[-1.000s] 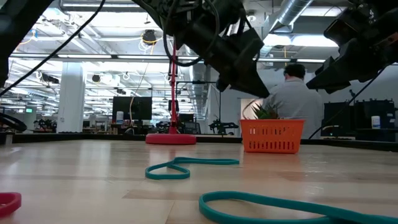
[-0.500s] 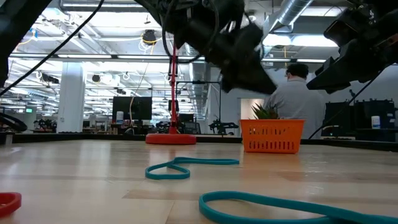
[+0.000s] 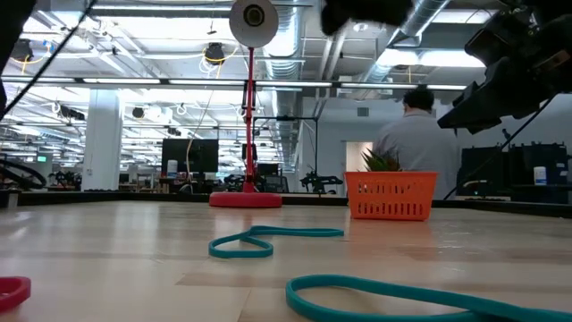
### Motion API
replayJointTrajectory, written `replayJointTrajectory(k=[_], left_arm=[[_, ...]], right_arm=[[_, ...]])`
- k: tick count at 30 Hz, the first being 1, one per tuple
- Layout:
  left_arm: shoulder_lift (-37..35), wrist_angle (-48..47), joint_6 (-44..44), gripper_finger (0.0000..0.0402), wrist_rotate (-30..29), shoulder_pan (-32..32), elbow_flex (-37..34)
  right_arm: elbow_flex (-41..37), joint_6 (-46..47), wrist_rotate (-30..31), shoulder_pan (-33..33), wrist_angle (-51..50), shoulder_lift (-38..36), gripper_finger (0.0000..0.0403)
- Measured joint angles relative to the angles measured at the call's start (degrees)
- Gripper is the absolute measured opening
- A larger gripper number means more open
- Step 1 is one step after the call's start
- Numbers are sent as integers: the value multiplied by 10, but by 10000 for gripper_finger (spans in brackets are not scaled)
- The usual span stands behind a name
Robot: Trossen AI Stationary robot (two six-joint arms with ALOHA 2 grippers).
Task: Pick and place items into bin
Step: Put the red rubberband into the orange basket
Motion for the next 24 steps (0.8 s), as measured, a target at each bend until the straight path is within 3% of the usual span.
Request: replayJointTrajectory(k=[4,11,13,18,24], left_arm=[[-59,-67,-35,75,-90,-69,7],[-149,-226,-199,75,-373,-227,-12],[-153,-264,-267,75,-417,-267,-32],[-152,-242,-421,75,-404,-332,-127],[-151,-65,-579,75,-346,-363,-288]], right_arm=[[0,27,0,1,-4,0,77],[0,30,0,1,-5,0,77],[0,30,0,1,-3,0,77],[0,30,0,1,-3,0,77],[0,31,2,-8,11,0,77]])
